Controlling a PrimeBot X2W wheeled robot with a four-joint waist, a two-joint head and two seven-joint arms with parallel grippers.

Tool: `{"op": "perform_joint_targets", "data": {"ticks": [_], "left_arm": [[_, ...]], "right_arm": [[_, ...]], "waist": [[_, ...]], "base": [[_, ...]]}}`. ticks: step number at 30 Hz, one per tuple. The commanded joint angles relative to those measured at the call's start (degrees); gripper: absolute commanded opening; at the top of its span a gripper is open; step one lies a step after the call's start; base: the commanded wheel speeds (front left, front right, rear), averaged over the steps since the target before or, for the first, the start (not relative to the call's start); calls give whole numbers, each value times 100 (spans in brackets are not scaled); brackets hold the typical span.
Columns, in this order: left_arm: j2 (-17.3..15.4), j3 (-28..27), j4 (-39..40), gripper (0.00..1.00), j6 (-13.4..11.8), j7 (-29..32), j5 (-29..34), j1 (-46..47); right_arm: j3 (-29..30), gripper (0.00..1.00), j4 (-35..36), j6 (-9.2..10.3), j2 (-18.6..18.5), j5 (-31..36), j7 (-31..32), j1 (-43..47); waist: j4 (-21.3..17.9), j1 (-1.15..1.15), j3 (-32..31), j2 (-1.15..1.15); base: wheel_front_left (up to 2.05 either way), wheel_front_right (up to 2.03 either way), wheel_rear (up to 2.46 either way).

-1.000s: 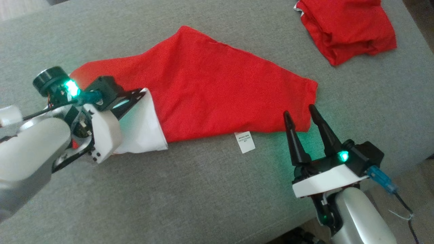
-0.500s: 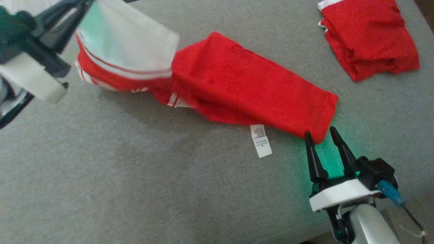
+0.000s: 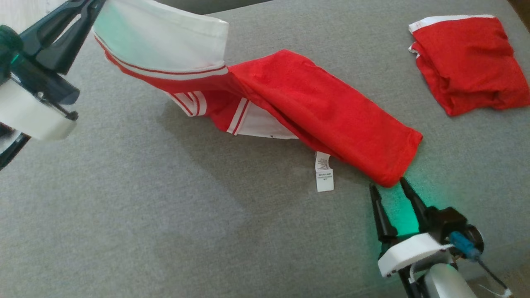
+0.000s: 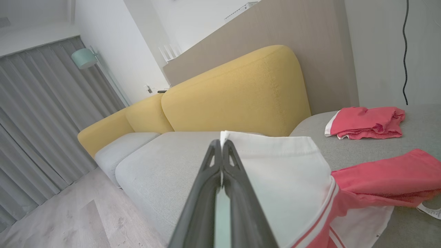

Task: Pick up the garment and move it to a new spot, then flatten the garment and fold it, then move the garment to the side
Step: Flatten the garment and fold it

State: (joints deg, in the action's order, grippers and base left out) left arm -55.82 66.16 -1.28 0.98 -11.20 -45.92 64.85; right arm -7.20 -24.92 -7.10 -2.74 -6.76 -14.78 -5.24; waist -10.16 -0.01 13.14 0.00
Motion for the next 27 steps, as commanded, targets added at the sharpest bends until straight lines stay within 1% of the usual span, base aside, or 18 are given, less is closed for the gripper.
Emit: {"op": "perform_joint_targets", "data": {"ticks": [1, 5, 8, 11, 12, 14, 15, 19, 27], "left_arm": [[-240, -345, 91, 0, -53, 0, -24, 156], [-230, -312, 165, 0, -60, 48, -7, 158], [-230, -296, 205, 0, -61, 77, -12, 158], [-218, -282, 228, 0, -68, 80, -18, 147], [-215, -276, 232, 0, -72, 76, -24, 135], [-216, -265, 240, 0, -80, 60, -39, 102], [-218, -262, 243, 0, -88, 46, -49, 81], [-240, -245, 240, 0, -136, -26, -96, -46], [-319, -348, 375, 0, -300, -261, -227, -383]], "right_arm": [[-171, 100, 75, -39, -14, 106, -22, -85], [-120, 100, -279, -39, -14, 368, -22, -237], [115, 100, -706, -39, -14, 977, -22, -412], [236, 100, -900, -39, -14, 1223, -22, -570], [268, 94, -951, -39, -14, 1285, -22, -609], [304, 29, -1047, -39, -14, 1328, -22, -674], [324, 0, -1081, -39, -14, 1338, -22, -703], [375, 0, -1066, -39, -14, 1233, -22, -746], [344, 0, -274, -39, -14, 480, -22, -565]], "waist": [[32, 1, -14, 0], [84, 1, -36, 0], [116, 1, -51, 0], [139, 1, -69, 0], [140, 1, -80, 0], [134, 1, -103, 0], [130, 1, -117, 0], [106, 1, -186, 0], [5, 1, -339, 0]], "base": [[0, 0, 0], [0, 0, 0], [0, 0, 0], [0, 0, 0], [0, 0, 0], [0, 0, 0], [0, 0, 0], [0, 0, 0], [0, 0, 0]]}}
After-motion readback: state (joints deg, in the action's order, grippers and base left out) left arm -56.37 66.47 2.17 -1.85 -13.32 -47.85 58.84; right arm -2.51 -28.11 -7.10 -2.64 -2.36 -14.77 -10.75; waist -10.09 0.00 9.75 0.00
